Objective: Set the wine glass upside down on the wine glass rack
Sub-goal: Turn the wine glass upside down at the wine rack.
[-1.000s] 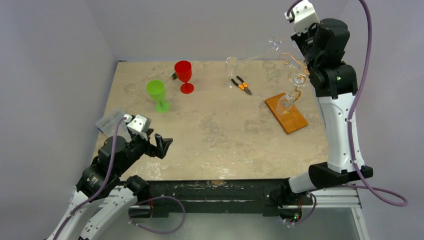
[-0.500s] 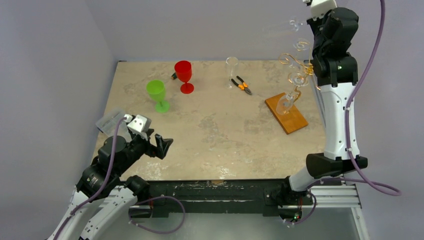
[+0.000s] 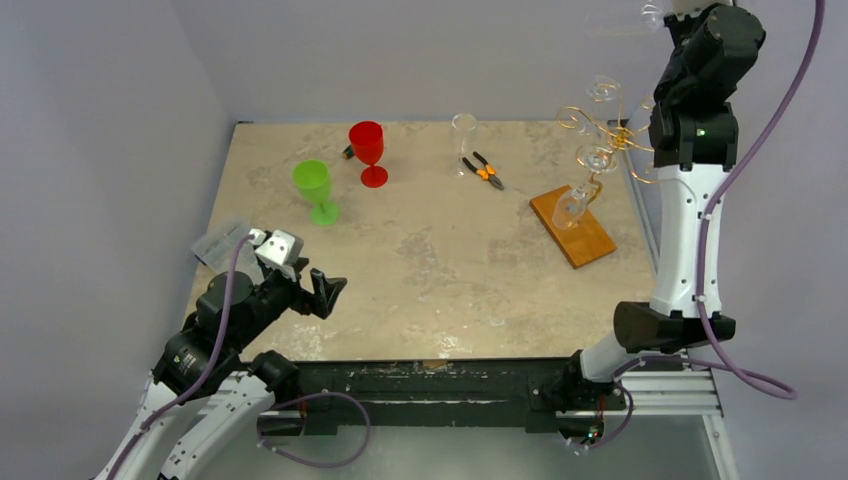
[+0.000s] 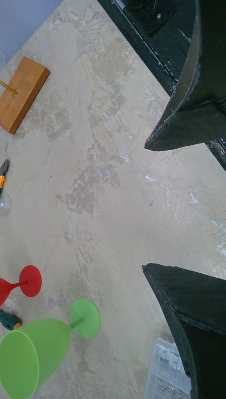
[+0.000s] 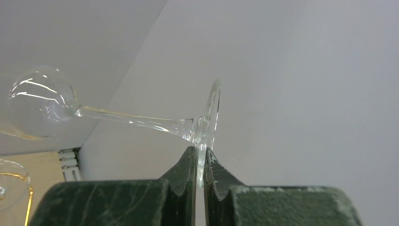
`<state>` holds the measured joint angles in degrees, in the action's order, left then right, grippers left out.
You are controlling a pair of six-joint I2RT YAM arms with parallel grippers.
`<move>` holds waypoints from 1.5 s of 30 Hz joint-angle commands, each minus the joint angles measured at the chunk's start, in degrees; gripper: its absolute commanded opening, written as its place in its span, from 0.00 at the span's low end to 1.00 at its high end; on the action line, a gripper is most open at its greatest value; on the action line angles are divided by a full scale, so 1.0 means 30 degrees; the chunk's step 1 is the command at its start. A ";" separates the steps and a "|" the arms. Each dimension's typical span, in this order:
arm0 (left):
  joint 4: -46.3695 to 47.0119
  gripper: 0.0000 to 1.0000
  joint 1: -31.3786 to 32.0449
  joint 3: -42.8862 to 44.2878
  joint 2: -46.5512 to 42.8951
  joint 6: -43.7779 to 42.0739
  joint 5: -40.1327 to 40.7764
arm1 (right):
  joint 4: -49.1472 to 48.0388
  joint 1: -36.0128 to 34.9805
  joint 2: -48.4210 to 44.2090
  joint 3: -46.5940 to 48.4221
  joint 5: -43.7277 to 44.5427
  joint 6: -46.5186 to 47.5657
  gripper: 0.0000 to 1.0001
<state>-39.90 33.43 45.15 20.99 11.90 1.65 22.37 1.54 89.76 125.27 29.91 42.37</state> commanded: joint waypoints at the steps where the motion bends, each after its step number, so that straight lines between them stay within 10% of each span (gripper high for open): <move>1: 0.0833 0.86 -0.0094 -0.0099 -0.0161 -0.0444 -0.0300 | -0.3316 0.0446 -0.0093 0.0388 0.0540 0.0875 0.00; 45: 0.0769 0.86 -0.0321 -0.0056 0.1243 -0.0890 -0.1535 | -0.5914 0.0883 0.3011 -0.0801 0.0267 0.9495 0.00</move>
<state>-39.92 32.95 45.10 24.93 10.24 -2.02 10.74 3.88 98.96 121.60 29.15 68.29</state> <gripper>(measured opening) 0.861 0.025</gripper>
